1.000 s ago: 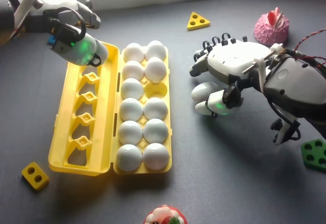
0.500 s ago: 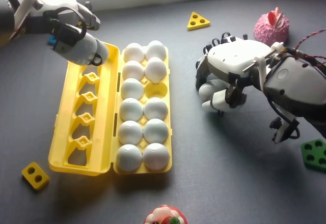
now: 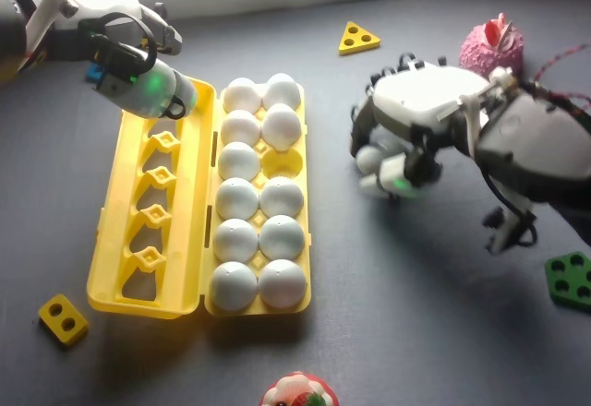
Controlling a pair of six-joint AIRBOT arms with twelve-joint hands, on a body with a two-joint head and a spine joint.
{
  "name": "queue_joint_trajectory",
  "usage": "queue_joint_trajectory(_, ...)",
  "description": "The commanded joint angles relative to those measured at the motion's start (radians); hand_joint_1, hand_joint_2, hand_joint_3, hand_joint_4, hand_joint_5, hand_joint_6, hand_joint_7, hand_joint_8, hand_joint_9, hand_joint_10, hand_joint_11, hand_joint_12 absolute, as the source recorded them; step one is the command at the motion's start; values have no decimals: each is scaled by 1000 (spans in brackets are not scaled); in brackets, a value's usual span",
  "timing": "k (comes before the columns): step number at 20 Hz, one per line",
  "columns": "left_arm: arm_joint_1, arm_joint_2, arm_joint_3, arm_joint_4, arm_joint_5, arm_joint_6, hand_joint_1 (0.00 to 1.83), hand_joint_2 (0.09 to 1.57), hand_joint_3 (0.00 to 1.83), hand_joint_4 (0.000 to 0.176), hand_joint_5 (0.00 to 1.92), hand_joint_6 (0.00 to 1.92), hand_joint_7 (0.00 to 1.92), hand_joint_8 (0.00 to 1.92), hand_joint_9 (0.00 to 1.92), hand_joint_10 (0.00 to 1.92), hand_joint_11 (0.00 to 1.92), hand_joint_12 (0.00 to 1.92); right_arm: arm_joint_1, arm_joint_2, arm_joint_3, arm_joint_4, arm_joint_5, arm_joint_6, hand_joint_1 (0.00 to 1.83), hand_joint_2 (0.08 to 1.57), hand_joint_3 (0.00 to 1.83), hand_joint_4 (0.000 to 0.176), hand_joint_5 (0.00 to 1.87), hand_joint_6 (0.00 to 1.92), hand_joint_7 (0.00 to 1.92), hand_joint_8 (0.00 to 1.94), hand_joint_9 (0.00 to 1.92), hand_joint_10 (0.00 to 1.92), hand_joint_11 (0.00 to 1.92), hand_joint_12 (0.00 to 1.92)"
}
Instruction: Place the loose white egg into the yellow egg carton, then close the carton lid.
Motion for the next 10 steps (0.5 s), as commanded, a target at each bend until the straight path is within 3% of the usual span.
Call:
queue_joint_trajectory(1, -4, -2, 5, 53, 32, 3, 300, 1391, 5, 54, 207, 0, 176, 0, 208, 1, 0, 792, 36, 6, -9, -56, 61, 16, 1142, 1139, 0, 0, 932, 1074, 569, 3, 326, 8, 0, 700)
queue_joint_trajectory(3, -4, -2, 6, 53, 32, 4, 333, 1385, 0, 50, 222, 7, 186, 3, 224, 7, 0, 834, 69, 2, -14, -56, 63, 39, 1138, 1145, 2, 0, 918, 1096, 563, 0, 312, 1, 0, 674)
queue_joint_trajectory(5, -4, -3, 6, 53, 32, 4, 345, 1373, 0, 49, 243, 10, 214, 6, 258, 15, 0, 911, 88, -6, -13, -133, 72, 130, 1143, 1139, 0, 0, 933, 1072, 566, 1, 323, 4, 0, 695)
queue_joint_trajectory(8, -4, -3, 7, 53, 32, 4, 284, 1393, 3, 48, 219, 4, 198, 8, 229, 9, 0, 815, 96, -34, -11, -196, 87, 232, 1141, 1140, 0, 0, 929, 1075, 566, 1, 328, 4, 0, 680)
queue_joint_trajectory(10, -4, -3, 8, 53, 33, 4, 225, 1410, 10, 57, 183, 3, 190, 2, 223, 5, 0, 791, 96, -44, -10, -255, 87, 362, 1145, 1132, 0, 0, 949, 1046, 565, 2, 323, 2, 0, 697)
